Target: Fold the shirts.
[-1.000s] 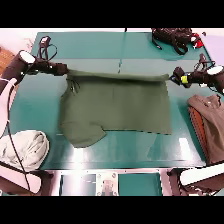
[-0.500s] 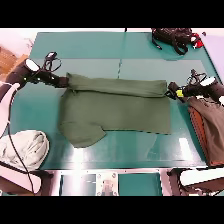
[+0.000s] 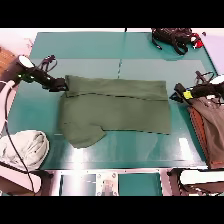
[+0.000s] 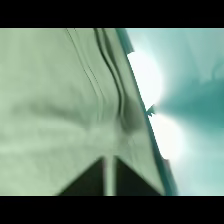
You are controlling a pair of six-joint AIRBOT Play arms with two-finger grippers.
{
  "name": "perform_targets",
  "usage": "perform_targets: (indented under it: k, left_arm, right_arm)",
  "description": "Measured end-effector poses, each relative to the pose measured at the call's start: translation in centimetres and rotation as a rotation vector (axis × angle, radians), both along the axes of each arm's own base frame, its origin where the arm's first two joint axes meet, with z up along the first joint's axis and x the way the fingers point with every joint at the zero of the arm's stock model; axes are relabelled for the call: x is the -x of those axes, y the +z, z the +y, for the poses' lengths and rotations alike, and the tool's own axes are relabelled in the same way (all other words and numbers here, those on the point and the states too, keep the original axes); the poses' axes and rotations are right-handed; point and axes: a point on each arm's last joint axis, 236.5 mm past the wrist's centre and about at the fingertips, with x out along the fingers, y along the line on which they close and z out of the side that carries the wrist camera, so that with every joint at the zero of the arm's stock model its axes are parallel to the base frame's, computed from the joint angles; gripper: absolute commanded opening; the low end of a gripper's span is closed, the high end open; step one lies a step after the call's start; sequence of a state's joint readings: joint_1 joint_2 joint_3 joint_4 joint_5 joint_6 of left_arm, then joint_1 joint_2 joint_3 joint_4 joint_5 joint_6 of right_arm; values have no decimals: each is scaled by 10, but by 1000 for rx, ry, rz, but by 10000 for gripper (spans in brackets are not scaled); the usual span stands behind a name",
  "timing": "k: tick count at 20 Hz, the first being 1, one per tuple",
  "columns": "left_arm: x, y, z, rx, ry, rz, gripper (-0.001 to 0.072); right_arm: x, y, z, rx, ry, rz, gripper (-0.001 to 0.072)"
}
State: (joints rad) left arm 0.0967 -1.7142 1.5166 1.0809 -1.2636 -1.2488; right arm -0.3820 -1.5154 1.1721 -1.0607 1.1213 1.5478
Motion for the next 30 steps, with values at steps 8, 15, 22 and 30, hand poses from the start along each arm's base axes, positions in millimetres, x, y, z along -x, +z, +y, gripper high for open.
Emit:
perform_targets:
  k: [8,15,22,30]
  left_arm:
    - [100,36,-5,69,5,244,27]
    - [230,8,-9,22,145,369,672]
    - [279,-52,-50,123,261,424,670]
    - [241,-59,-77,233,387,270,479]
  right_arm:
    - [122,-1,22,5,5,141,19]
    - [197,-39,56,-40,-145,156,374]
    - [193,-59,73,-123,-265,85,374]
    - [176,-68,72,-177,-374,63,371]
